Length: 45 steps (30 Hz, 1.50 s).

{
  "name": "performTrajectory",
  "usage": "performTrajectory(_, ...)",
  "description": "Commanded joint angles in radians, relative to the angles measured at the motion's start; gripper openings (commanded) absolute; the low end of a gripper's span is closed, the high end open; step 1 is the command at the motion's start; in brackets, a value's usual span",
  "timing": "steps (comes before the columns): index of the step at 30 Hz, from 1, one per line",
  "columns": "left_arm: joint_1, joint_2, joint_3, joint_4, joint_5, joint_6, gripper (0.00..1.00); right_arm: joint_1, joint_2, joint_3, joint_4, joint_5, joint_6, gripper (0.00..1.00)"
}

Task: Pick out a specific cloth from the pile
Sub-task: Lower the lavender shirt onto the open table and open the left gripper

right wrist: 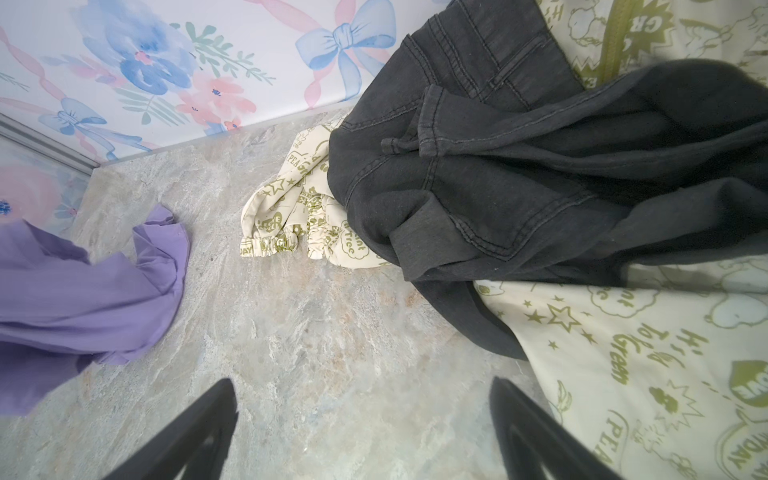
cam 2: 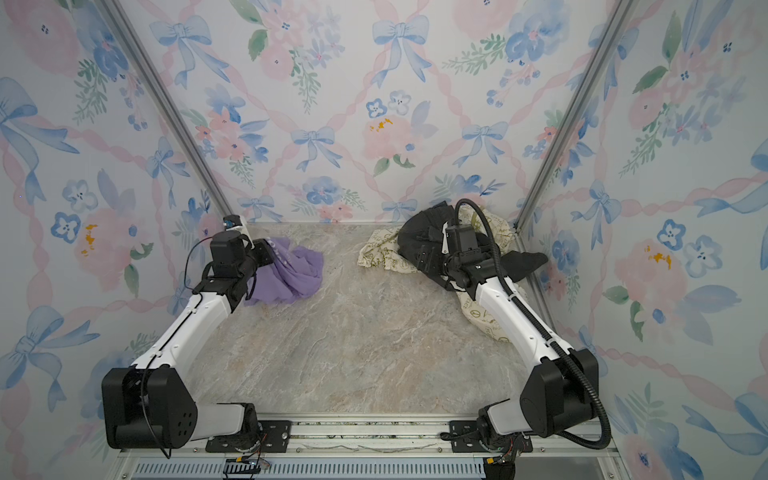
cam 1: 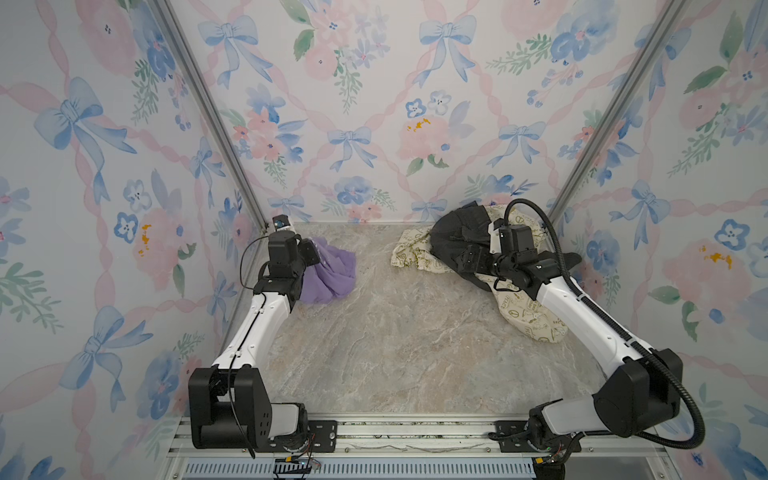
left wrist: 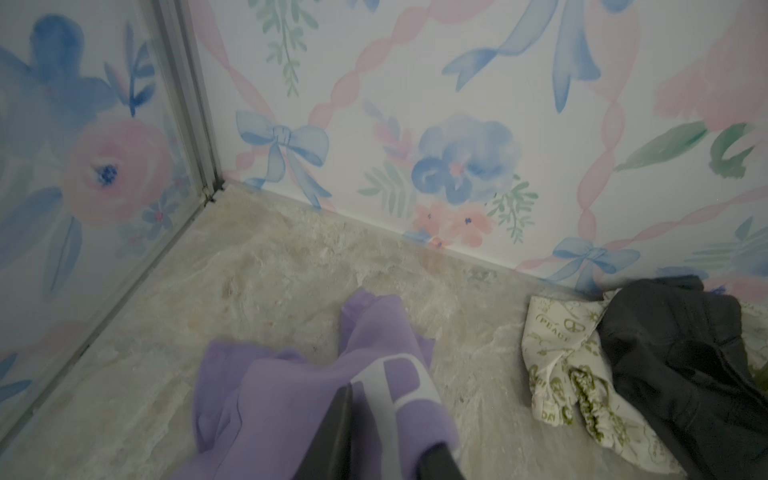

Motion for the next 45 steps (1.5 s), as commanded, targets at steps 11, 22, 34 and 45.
performTrajectory(11,0.02,-0.159,0.318,-0.024,-0.008,0.033,0.98,0.005,-0.054,-0.012,0.013,0.002,0.032,0.97)
performTrajectory(22,0.018,-0.136,0.417,-0.022,0.034,-0.053,0.98,0.008,-0.158,-0.086,0.015,0.046,0.015,0.97)
performTrajectory(34,-0.089,0.096,0.321,-0.02,0.193,-0.139,0.98,-0.004,-0.195,-0.108,-0.007,0.051,-0.011,0.97)
performTrajectory(45,-0.165,0.29,0.066,-0.023,0.319,-0.216,0.98,-0.01,-0.236,-0.147,-0.033,0.049,-0.02,0.97)
